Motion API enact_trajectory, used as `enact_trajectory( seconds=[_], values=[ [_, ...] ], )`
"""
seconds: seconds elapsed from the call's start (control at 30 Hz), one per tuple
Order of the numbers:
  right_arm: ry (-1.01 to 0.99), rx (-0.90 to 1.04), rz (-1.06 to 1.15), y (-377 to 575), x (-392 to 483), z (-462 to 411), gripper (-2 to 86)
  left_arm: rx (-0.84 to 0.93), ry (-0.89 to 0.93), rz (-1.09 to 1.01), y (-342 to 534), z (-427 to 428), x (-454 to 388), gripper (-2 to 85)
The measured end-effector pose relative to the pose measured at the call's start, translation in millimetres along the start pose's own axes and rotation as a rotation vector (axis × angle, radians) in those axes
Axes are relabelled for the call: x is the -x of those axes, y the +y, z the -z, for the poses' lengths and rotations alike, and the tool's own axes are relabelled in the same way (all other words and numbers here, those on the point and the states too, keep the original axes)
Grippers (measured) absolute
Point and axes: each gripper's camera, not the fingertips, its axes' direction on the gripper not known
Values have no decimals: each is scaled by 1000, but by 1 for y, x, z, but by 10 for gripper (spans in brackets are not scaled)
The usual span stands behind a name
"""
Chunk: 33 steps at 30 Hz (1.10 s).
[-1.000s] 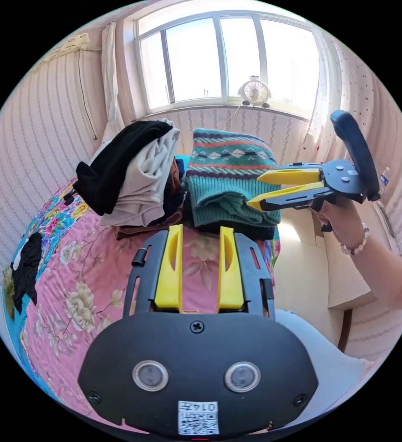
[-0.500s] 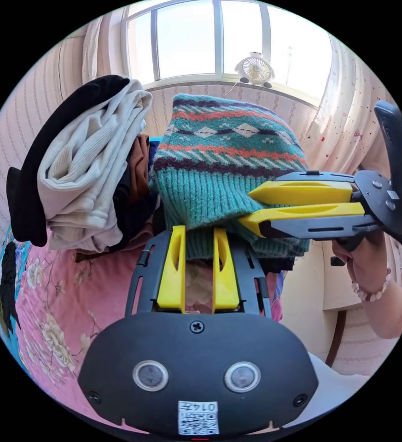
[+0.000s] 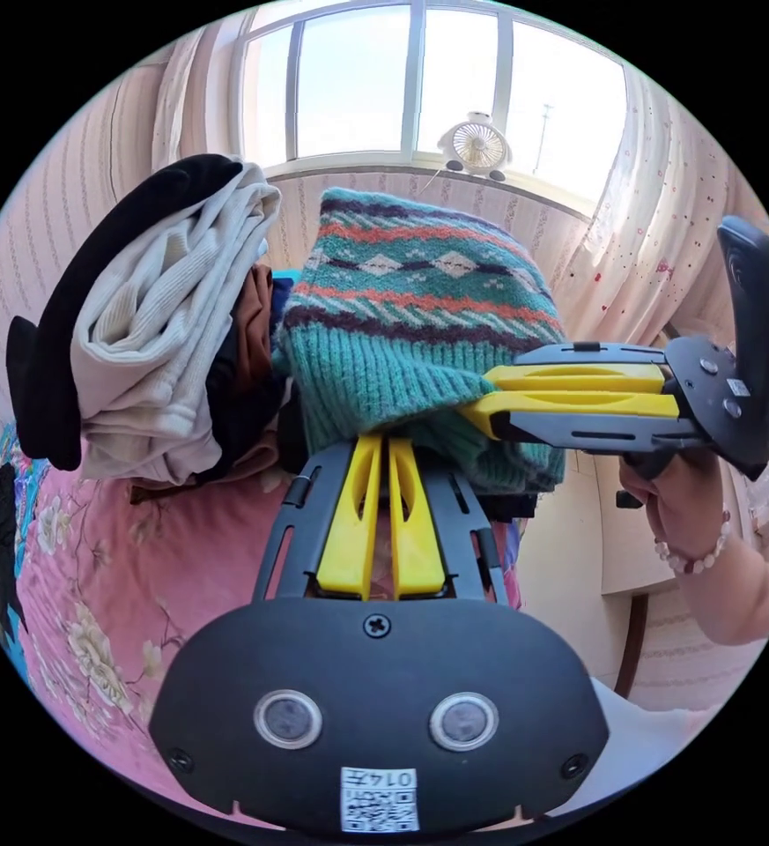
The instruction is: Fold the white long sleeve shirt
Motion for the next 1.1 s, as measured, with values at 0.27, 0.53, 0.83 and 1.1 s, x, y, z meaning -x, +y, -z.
enact_trajectory(
  seconds=[0.27, 0.53, 0.83, 1.1],
  values=[
    [1, -126, 0, -10, 32, 70, 12, -171, 84, 44, 44, 84, 12, -9],
    [-12, -311, 171, -55, 132, 174, 7, -434, 75, 151, 126, 251, 44, -10],
    [-648, -346, 362, -162, 296, 192, 3, -605, -205, 454, 299, 461, 141, -10],
    [-810, -510, 351, -196, 454, 201, 4, -754, -468, 135, 403, 644, 158, -10]
  ],
)
